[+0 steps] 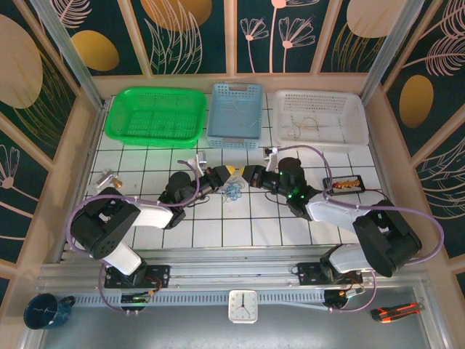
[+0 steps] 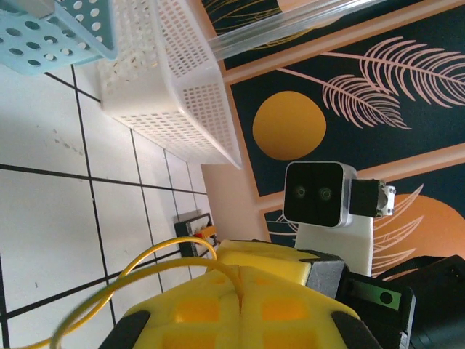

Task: Untangle the cables

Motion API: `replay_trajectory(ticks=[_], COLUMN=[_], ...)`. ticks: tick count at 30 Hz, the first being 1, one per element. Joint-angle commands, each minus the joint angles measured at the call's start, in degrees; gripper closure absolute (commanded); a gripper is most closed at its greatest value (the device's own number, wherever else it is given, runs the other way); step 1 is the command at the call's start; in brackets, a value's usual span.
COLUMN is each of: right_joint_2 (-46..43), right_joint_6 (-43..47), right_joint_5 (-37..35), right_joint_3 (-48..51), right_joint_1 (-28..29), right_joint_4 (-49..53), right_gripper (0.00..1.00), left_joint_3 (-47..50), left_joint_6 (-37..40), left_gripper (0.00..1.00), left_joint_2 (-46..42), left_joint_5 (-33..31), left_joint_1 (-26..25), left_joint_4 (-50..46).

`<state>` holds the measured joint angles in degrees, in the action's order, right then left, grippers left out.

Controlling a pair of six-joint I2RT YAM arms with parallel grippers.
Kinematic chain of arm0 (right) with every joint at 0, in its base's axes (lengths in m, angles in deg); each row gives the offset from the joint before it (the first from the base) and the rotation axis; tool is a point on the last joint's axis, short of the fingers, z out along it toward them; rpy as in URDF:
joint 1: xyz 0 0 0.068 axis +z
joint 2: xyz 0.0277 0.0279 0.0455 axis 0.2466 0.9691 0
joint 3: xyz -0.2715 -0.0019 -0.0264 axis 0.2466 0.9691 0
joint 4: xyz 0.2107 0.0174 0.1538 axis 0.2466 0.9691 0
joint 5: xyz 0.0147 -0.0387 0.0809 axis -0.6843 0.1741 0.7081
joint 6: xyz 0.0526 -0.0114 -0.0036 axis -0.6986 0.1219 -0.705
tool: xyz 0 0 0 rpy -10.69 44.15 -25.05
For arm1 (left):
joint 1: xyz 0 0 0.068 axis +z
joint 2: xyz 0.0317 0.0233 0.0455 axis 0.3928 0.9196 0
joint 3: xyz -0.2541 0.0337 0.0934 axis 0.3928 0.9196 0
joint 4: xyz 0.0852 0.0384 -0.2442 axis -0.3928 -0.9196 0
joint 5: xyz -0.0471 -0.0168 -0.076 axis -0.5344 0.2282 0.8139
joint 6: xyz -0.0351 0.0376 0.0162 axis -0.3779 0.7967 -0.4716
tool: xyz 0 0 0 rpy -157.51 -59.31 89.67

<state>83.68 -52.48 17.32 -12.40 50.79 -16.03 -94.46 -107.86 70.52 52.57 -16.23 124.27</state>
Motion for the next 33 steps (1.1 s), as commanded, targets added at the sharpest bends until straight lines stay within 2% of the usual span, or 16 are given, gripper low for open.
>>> replay_trajectory(ticks=[1, 7, 9, 11, 16, 20, 26, 33], right_joint_2=[-1.4, -1.9, -2.1, -2.2, -1.8, -0.1, 3.0, 7.9], right_joint_6=[0.2, 2.3, 2.7, 2.6, 4.4, 8.4, 14.0, 14.3], right_joint_5=[-2.7, -5.0, -6.2, -6.8, -8.1, -11.6, -21.1, -32.4], right_joint_3=[0.9, 0.9, 1.5, 2.8, 6.1, 6.0, 3.3, -2.0], right_joint_1=[0.4, 0.3, 0.3, 0.5, 3.4, 8.4, 15.7, 16.7], right_joint_4=[-1.0, 1.7, 2.4, 1.9, -1.2, -3.3, -3.8, -4.0], right_gripper=[1.0, 1.0, 0.72, 0.57, 0.51, 0.46, 0.39, 0.39], left_joint_3=[-1.0, -2.2, -2.9, -3.7, -5.9, -6.9, -7.7, -8.3], left_joint_6=[1.8, 3.9, 5.2, 6.0, 6.2, 6.0, 5.4, 5.0], left_gripper=[1.0, 1.0, 1.0, 1.0, 1.0, 1.0, 1.0, 1.0], left_joint_2=[-2.0, -5.5, -7.2, -8.4, -9.9, -10.7, -10.7, -11.0], left_joint_5=[-0.6, 0.2, 0.1, -0.2, 0.2, 0.1, -0.2, -1.2], left_joint_1=[-0.2, -0.2, -0.2, -0.1, -0.2, -0.2, -0.2, -0.1], left_joint_4=[0.0, -5.3, -7.7, -10.0, -13.2, -15.4, -16.7, -17.6])
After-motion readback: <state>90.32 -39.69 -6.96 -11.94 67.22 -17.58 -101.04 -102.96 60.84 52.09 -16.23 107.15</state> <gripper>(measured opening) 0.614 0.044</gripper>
